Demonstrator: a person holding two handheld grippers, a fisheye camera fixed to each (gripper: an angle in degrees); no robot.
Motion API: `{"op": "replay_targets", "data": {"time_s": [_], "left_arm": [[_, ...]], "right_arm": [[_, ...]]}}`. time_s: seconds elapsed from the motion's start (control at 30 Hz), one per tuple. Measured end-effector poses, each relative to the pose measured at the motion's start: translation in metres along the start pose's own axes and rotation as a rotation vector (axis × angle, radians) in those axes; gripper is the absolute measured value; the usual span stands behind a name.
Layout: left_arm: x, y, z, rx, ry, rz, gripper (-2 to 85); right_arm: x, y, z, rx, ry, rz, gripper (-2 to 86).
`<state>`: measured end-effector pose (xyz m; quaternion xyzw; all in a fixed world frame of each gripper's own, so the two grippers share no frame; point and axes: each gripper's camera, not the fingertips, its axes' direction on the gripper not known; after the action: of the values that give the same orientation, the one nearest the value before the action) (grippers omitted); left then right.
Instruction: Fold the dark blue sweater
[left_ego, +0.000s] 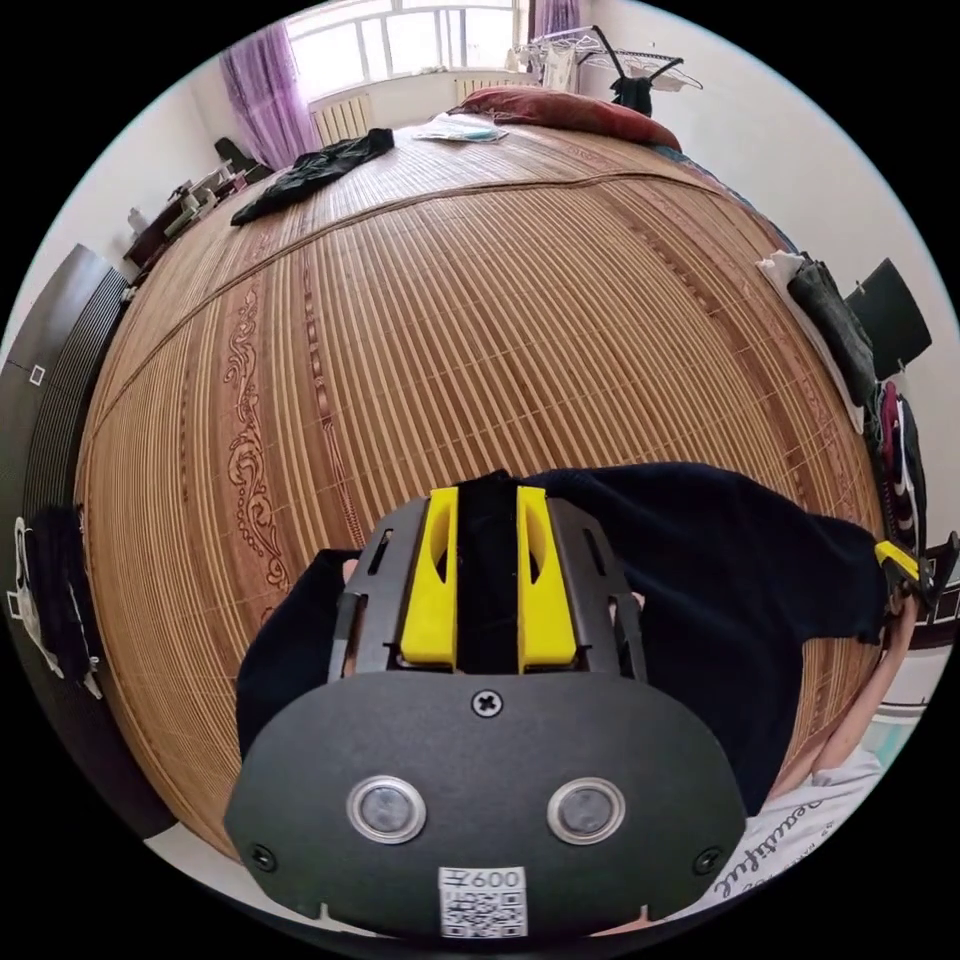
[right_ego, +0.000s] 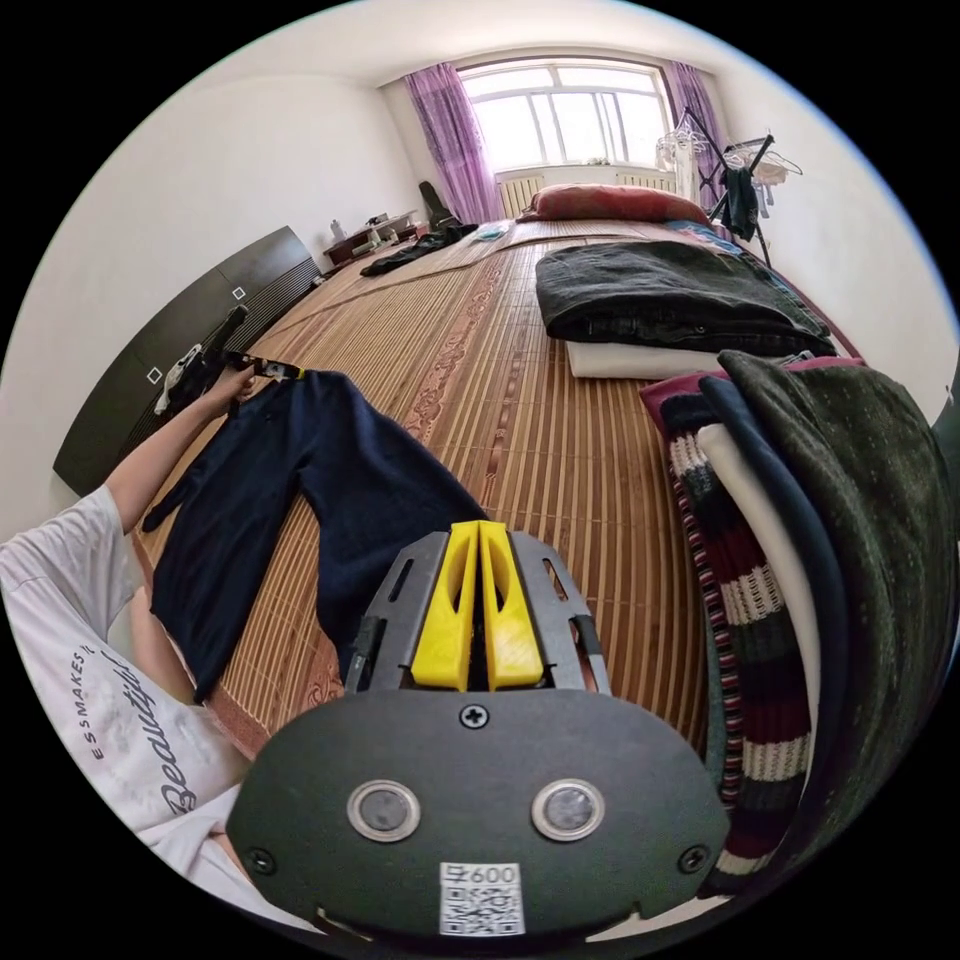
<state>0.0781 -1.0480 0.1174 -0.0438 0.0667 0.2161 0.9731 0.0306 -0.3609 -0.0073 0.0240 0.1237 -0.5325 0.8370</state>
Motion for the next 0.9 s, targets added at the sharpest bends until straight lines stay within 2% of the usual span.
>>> {"op": "replay_targets", "data": {"time_s": [0.13, 0.23, 0.3, 0.4, 0.7, 0.77, 0.9], "left_arm": [[-0.035, 0.027, -0.029, 0.208, 0.211, -0.21, 12.4], [-0.046, 0.035, -0.032, 0.215, 0.376, -0.234, 12.3], [-0.044, 0.034, -0.022, 0.119, 0.534, -0.196, 12.3], [-0.033, 0.03, -0.013, 0.023, 0.516, -0.153, 12.8], [-0.024, 0.018, 0.01, -0.05, 0.535, -0.2, 13.1], [-0.016, 0.017, 0.008, -0.063, 0.532, -0.165, 11.8], [0.005, 0.018, -0.005, -0.03, 0.507, -0.057, 3.6]], "right_arm": [[0.003, -0.001, 0.004, 0.001, -0.006, 0.003, -0.9], [0.006, -0.001, 0.006, 0.001, -0.017, 0.011, -0.9], [0.007, -0.002, 0.007, 0.002, -0.023, 0.015, -0.9], [0.007, -0.002, 0.009, 0.004, -0.026, 0.017, -0.9], [0.009, -0.002, 0.012, 0.007, -0.053, 0.033, -0.9], [0.007, -0.003, 0.013, 0.006, -0.052, 0.033, -0.9], [0.003, -0.003, 0.013, 0.006, -0.047, 0.03, -0.9]]}}
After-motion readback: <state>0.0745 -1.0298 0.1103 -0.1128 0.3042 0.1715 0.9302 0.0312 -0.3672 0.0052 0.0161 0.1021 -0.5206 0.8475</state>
